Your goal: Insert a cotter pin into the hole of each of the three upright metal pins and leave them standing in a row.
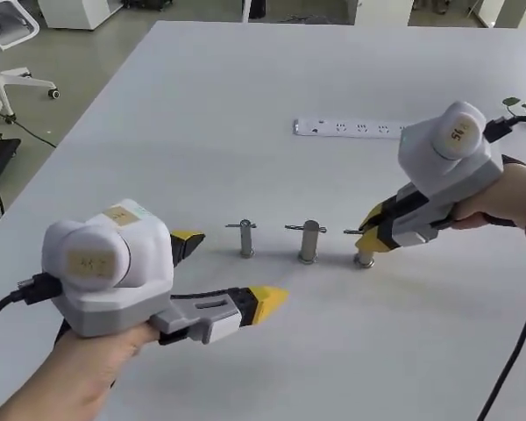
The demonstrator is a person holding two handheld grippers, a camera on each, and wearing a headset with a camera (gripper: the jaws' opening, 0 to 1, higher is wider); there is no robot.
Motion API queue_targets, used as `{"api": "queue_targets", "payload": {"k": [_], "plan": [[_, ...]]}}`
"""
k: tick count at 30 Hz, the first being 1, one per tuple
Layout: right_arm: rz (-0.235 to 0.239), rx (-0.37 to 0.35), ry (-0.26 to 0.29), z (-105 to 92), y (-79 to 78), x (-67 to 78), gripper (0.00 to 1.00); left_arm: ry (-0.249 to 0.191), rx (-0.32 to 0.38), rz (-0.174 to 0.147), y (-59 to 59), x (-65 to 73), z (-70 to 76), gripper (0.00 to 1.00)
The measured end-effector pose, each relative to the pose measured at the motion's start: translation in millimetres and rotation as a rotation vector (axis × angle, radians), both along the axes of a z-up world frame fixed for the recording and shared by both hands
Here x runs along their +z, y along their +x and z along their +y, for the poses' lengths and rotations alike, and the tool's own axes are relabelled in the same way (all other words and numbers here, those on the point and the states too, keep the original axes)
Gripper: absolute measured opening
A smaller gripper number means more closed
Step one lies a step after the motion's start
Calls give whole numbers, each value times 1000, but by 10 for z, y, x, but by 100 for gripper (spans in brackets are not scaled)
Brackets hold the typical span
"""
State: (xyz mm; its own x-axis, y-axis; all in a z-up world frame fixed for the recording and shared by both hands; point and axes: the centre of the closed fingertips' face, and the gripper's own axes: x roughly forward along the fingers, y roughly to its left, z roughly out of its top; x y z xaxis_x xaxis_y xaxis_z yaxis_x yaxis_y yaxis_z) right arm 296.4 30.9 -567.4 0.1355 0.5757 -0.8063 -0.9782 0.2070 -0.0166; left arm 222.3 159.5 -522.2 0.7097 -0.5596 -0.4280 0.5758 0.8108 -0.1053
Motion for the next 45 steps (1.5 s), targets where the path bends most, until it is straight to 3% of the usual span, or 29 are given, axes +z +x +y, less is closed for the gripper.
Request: {"api": "queue_targets", "payload": {"k": [21,26,29,33,35,37,39,43,45], "plan": [[24,36,15,-51,27,-13,9,29,7,7,-24,-32,59,77],[22,25,44,-47,40,8,13,32,7,9,-26,-35,67,77],[0,-4,68,-53,85,74,22,38,9,11,-26,-39,80,77],[-9,-39,88,-78,81,149,27,37,18,8,-11,-18,109,77],[-11,-90,117,-75,84,207,32,38,23,8,-2,-5,124,77],[13,-186,163,-74,83,262,35,38,29,13,5,9,139,78],[21,-226,201,-84,54,286,39,32,38,12,17,38,156,79],[22,-276,202,-113,-23,297,44,19,53,15,36,78,172,80],[28,-343,221,-127,-60,316,48,24,75,10,61,102,186,80]]}}
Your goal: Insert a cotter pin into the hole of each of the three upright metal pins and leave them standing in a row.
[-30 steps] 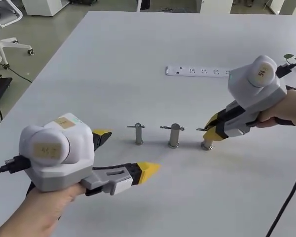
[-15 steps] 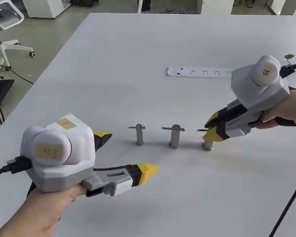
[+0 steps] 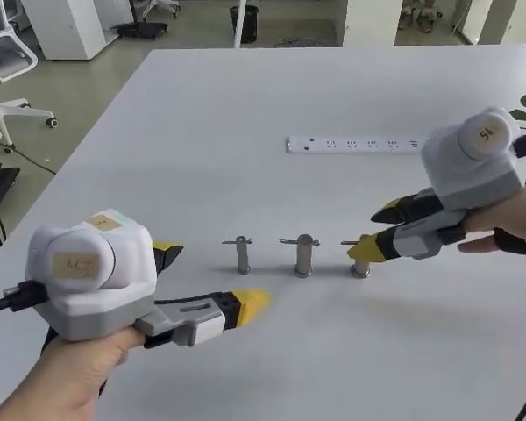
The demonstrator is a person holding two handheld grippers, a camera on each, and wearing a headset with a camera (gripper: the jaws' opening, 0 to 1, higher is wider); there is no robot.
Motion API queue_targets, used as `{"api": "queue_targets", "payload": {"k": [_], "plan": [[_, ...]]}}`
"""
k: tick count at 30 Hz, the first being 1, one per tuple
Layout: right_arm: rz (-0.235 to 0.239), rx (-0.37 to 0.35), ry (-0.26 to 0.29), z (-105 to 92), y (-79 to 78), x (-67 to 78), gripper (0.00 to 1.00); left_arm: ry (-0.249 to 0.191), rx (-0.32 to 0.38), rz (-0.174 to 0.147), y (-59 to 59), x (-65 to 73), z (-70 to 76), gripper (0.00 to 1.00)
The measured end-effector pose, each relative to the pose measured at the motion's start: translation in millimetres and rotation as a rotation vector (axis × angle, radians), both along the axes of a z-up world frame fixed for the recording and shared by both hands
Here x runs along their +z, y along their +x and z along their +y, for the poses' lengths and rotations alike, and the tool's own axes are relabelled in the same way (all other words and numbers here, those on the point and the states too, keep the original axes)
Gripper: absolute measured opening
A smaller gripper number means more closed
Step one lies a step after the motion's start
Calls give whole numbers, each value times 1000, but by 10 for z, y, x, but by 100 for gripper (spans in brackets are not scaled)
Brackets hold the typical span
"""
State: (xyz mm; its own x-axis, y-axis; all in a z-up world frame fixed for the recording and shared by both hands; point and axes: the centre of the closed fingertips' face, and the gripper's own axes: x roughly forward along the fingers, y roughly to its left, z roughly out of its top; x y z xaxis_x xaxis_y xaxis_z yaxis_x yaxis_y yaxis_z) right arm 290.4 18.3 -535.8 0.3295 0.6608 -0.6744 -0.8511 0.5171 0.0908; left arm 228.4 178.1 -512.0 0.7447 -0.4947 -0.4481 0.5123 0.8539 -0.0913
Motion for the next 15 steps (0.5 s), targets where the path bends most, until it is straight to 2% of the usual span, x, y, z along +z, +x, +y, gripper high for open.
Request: {"api": "queue_targets", "payload": {"k": [3,5,7,9,11,13,15], "plan": [[-9,-51,-9,-39,-44,13,52,-7,23,4,33,5,15,80],[-6,-99,6,-53,-89,35,52,-20,35,2,44,21,10,79],[-19,-112,14,-53,-163,45,53,-29,47,0,54,29,6,77],[-3,-125,14,-57,-243,30,54,-30,61,6,55,21,13,77],[-2,-147,36,-60,-289,43,55,-30,69,5,49,26,2,77],[-1,-207,90,-49,-284,83,55,-34,81,3,43,34,-7,77],[8,-215,96,-56,-325,77,57,-36,88,6,40,36,-10,78]]}}
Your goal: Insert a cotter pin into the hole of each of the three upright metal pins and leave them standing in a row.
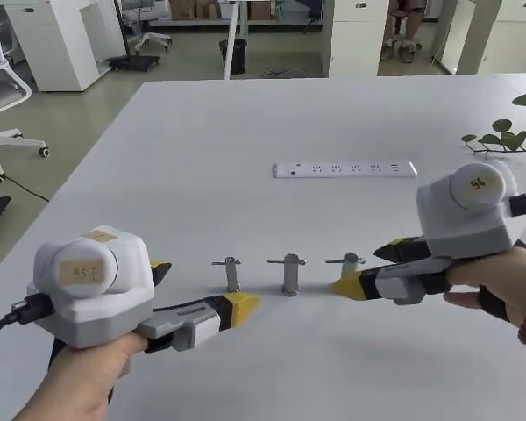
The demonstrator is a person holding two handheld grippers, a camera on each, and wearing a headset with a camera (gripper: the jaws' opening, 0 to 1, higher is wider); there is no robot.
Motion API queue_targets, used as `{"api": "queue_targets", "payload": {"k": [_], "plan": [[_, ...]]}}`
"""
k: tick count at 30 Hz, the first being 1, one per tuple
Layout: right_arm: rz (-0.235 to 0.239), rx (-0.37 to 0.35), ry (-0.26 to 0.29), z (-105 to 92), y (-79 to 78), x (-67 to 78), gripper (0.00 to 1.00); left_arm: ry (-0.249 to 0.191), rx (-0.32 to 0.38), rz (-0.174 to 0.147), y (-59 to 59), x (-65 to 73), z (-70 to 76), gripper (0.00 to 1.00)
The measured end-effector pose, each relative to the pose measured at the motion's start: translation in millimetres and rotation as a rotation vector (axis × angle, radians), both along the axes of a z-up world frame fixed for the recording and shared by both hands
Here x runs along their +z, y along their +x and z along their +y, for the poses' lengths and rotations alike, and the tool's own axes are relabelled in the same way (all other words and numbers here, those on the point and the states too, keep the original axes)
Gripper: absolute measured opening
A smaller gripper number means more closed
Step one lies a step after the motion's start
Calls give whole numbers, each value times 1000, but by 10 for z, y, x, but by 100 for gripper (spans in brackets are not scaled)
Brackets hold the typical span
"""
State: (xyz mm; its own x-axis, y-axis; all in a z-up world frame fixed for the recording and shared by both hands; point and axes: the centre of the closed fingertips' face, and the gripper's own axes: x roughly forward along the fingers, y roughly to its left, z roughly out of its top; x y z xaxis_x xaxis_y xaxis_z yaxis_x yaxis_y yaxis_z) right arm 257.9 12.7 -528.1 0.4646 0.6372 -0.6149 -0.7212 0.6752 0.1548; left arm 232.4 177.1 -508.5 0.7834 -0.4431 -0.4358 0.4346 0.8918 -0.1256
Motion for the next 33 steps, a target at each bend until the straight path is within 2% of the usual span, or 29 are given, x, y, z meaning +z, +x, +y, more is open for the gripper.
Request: {"api": "queue_targets", "payload": {"k": [3,5,7,11,14,18,22,26,33], "plan": [[-11,-27,8,-6,-42,-7,61,3,6,0,-8,1,-5,80],[-15,-56,38,2,-59,5,63,3,7,0,-12,4,-14,81],[-16,-67,46,2,-90,-7,64,-1,2,13,-23,-9,-35,82],[-40,-79,23,-2,-143,-46,67,-1,7,23,-35,-28,-55,84],[-52,-108,19,-30,-121,-60,71,18,5,20,-37,-29,-70,87],[-64,-147,86,13,-90,1,74,37,8,19,-34,-26,-70,89],[-64,-154,81,-4,-104,-13,77,27,14,34,-46,-46,-85,94],[-68,-149,97,-7,-131,13,80,31,21,34,-49,-60,-92,99],[-74,-146,66,-9,-139,-13,82,28,15,35,-39,-56,-122,99]]}}
